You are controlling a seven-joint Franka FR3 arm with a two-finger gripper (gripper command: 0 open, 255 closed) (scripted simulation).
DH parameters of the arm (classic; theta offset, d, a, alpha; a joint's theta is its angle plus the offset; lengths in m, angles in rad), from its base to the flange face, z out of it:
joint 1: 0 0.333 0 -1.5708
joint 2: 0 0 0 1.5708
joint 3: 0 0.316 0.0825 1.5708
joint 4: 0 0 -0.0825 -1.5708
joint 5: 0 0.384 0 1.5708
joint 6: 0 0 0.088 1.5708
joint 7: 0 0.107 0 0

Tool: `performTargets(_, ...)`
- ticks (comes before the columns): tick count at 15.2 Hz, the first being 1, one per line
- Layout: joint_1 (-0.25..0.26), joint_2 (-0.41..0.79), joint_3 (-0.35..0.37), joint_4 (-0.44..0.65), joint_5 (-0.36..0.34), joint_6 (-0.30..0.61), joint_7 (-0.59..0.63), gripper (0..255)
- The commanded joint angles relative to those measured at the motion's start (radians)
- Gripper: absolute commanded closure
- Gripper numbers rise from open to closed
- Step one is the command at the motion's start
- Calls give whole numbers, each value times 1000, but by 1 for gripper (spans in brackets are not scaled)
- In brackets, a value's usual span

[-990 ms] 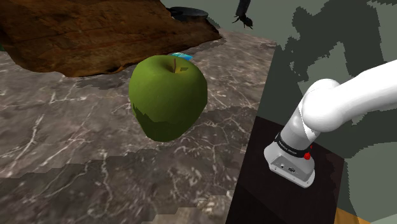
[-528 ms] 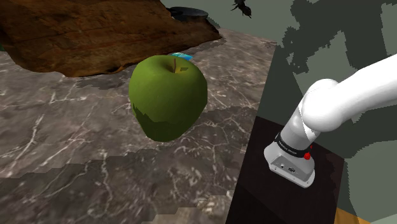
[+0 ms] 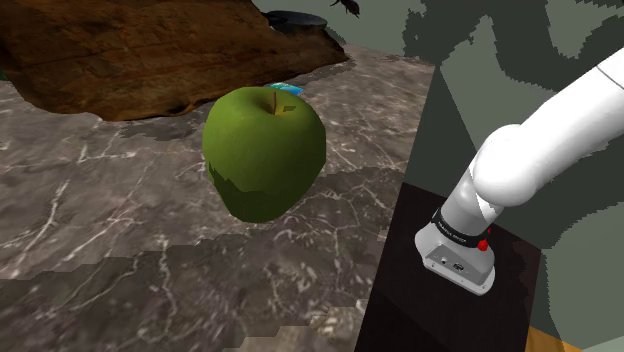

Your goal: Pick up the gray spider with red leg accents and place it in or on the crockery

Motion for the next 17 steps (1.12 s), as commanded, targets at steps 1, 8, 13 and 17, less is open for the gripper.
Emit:
performTargets(1,-6,82,-3,71,-7,11,-8,255)
performTargets(8,-23,372,-19,392,-29,-17,-45,255)
performTargets(13,-27,652,-27,777,-46,-121,-75,255)
performTargets(17,-33,590,-27,623,-40,-29,-70,255)
